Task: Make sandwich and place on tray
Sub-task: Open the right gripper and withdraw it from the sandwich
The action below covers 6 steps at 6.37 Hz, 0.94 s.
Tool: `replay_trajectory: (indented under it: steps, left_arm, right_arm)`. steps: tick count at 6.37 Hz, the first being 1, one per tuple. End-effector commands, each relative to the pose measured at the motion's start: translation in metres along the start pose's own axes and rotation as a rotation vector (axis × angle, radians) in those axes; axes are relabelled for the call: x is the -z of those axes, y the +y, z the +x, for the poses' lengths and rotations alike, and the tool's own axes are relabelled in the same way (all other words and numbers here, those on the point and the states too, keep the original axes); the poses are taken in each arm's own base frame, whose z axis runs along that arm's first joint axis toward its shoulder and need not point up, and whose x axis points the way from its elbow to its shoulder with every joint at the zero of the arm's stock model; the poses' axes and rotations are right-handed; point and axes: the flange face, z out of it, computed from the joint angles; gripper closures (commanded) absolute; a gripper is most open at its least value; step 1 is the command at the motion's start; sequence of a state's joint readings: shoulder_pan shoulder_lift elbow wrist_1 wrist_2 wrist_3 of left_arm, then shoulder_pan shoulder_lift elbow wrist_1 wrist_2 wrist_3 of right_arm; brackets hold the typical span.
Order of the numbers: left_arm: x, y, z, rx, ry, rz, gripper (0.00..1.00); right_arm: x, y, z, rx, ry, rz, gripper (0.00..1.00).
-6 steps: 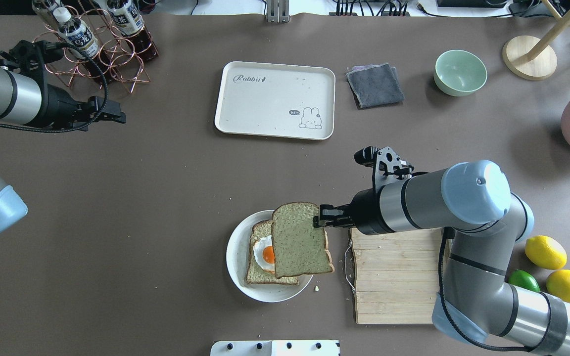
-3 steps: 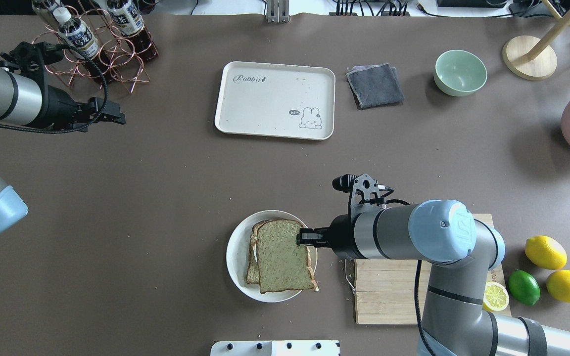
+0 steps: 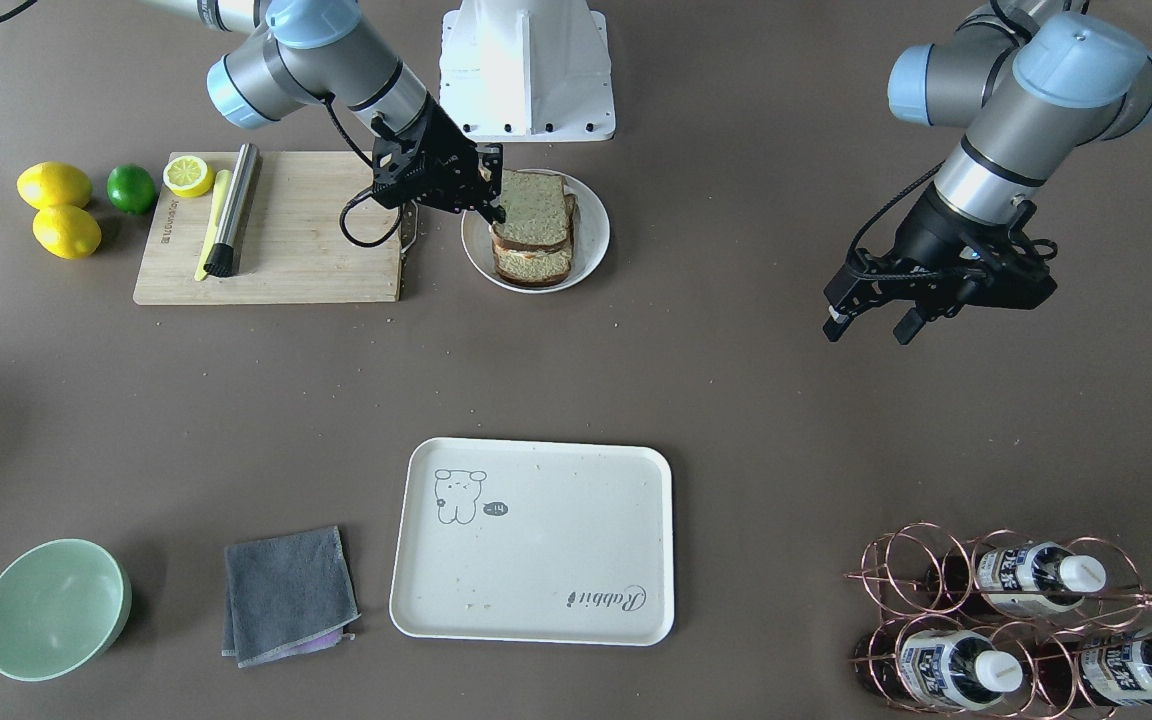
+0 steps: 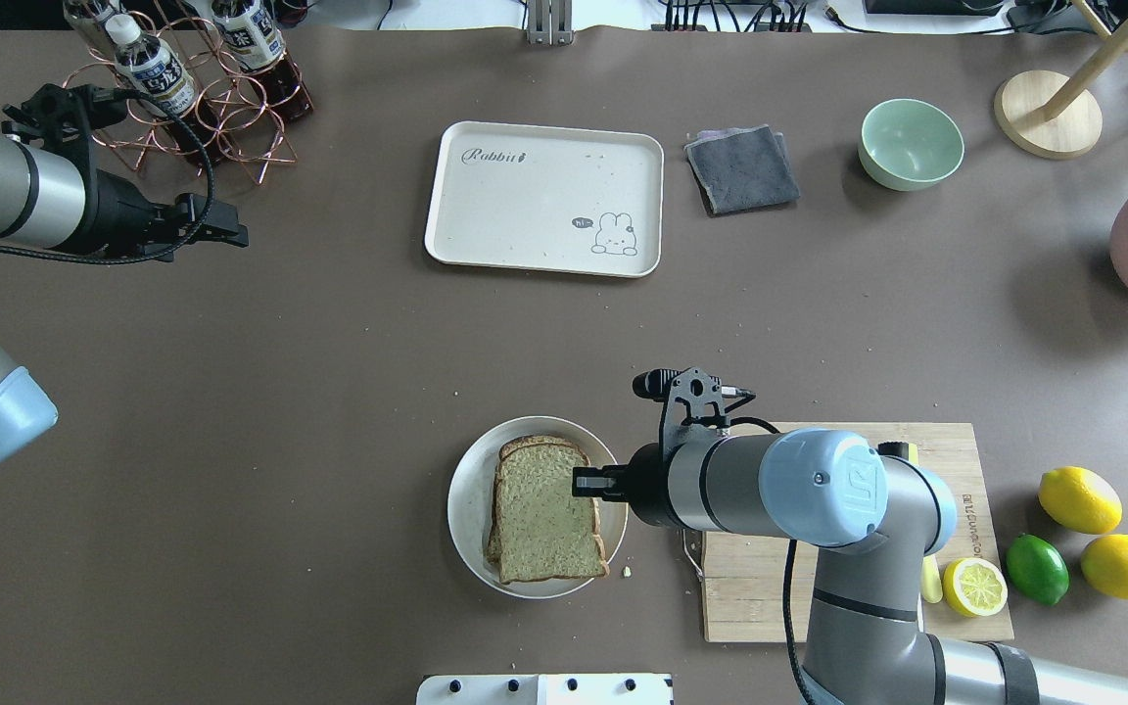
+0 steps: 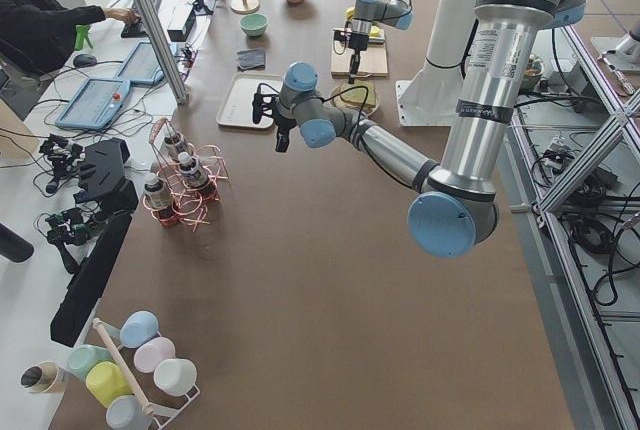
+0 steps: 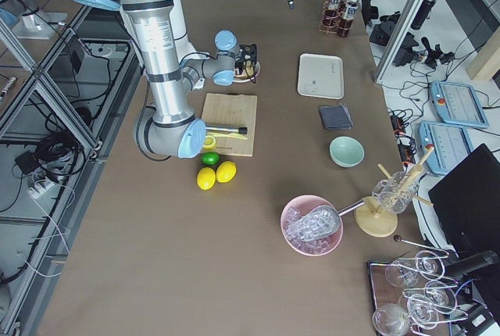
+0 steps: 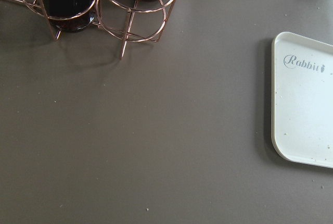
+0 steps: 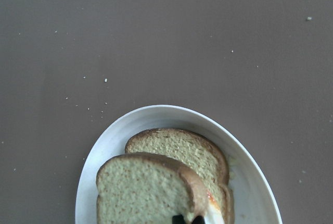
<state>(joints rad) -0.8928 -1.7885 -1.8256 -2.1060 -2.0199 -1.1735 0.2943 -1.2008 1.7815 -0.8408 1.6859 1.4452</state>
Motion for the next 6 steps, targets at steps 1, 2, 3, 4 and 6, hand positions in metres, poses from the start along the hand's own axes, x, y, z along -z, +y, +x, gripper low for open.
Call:
replay_trajectory:
  steps: [1,2,3,4,6]
  left_arm:
    - [0.0,0.0,0.0,0.0,0.0,0.001,0.03]
    - [-0.003,0.0,-0.001,0.001,-0.004,-0.002,0.03]
    - [-0.006,0.0,0.003,-0.002,-0.002,-0.005,0.03]
    - [-0.006,-0.001,0.003,-0.002,-0.002,-0.005,0.03]
    - [-0.006,-0.002,0.003,-0.002,-0.007,0.006,0.03]
  right_arm:
    - [-0.007,0.002,0.003,0.001,0.013,0.011,1.0]
    - [-0.006,0.002,0.002,0.001,0.01,0.012,0.96]
    - [-0.005,0.001,0.0,0.001,0.007,0.015,0.05]
    - [-0.003,0.001,-0.003,-0.05,-0.001,0.016,0.01]
    - [0.004,-0.005,-0.006,-0.067,-0.012,0.026,0.01]
